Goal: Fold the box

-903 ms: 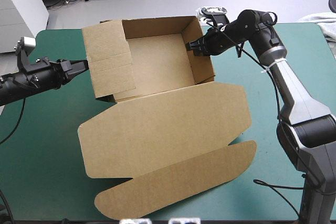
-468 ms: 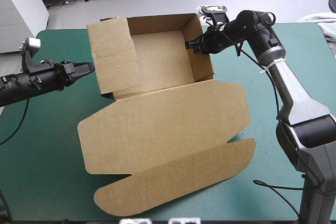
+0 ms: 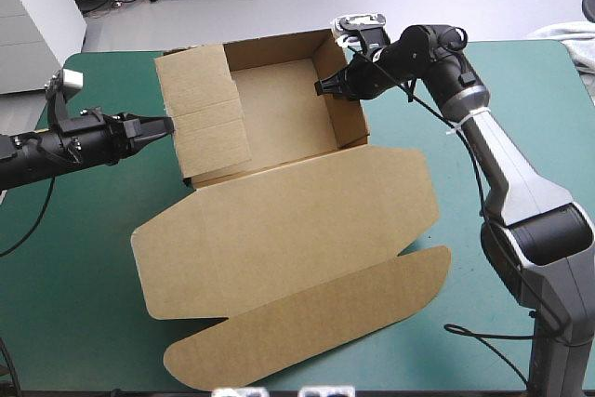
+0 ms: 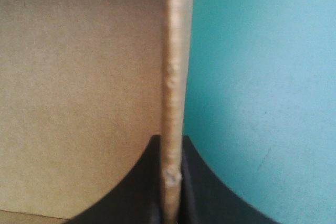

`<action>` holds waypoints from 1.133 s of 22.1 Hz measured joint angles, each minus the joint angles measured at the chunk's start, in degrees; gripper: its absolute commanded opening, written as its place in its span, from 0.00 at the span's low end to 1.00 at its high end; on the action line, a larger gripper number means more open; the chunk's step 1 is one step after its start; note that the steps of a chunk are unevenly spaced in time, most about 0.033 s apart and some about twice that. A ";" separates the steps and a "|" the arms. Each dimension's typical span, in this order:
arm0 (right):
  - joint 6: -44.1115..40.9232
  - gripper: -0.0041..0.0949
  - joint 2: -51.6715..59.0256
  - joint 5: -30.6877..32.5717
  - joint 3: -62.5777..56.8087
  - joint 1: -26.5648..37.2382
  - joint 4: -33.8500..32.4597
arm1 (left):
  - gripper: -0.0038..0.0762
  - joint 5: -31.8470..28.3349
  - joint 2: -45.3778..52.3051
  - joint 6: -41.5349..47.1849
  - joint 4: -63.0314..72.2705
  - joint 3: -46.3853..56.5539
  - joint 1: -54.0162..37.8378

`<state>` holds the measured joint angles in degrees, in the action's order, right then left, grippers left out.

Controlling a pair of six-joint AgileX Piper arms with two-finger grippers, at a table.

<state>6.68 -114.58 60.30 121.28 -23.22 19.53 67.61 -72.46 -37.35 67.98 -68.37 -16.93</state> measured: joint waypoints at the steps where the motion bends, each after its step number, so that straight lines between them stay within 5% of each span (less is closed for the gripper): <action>1: -0.05 0.03 -0.07 -0.08 0.00 -0.31 -0.23 | 0.36 0.00 0.00 0.00 -0.51 0.00 0.00; 5: -0.05 0.03 -0.06 -0.50 0.00 -1.44 -0.86 | 0.54 -0.30 0.00 -0.16 -1.80 0.00 0.00; 12: -1.24 0.03 -0.06 -0.61 0.00 -3.07 -2.90 | 0.53 -2.45 0.00 3.00 -8.84 0.00 0.13; 18: -3.36 0.03 -0.06 -2.70 0.00 -6.83 -8.54 | 0.40 -9.66 0.06 10.28 -18.41 0.00 6.78; 25: -4.33 0.03 -0.06 -1.15 0.00 -6.94 -10.20 | 0.38 -19.27 -1.81 23.46 -35.12 0.00 15.50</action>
<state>2.35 -114.64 59.15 121.28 -30.16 9.33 48.34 -74.27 -13.89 32.86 -68.37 -1.43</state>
